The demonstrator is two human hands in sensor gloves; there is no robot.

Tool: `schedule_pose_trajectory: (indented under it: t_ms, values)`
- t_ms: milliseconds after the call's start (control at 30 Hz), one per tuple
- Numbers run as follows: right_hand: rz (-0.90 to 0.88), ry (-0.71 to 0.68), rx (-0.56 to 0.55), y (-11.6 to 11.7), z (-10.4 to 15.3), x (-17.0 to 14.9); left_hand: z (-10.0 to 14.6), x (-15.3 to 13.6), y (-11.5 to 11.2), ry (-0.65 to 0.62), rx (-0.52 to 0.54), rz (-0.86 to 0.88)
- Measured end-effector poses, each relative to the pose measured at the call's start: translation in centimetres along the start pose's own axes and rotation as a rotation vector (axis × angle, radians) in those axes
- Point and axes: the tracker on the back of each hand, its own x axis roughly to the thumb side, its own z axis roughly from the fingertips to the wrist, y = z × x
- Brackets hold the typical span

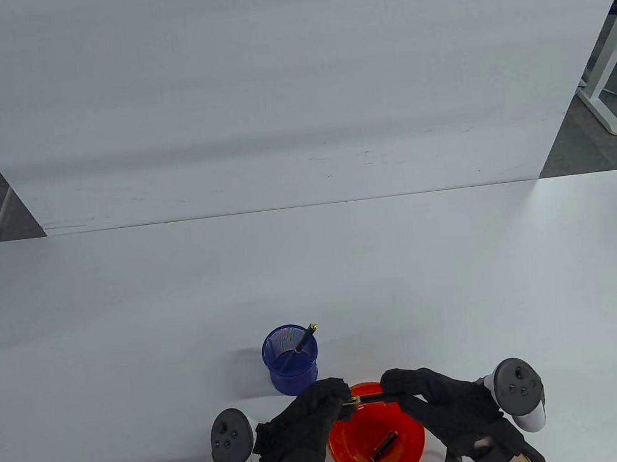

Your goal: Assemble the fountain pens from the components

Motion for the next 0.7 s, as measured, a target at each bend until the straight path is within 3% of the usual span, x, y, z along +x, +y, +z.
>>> schedule_pose_trajectory:
  t_ms: [700]
  values:
    - [0.009, -0.005, 0.005, 0.06, -0.04, 0.00, -0.03, -0.05, 0.03, 0.000, 0.000, -0.007]
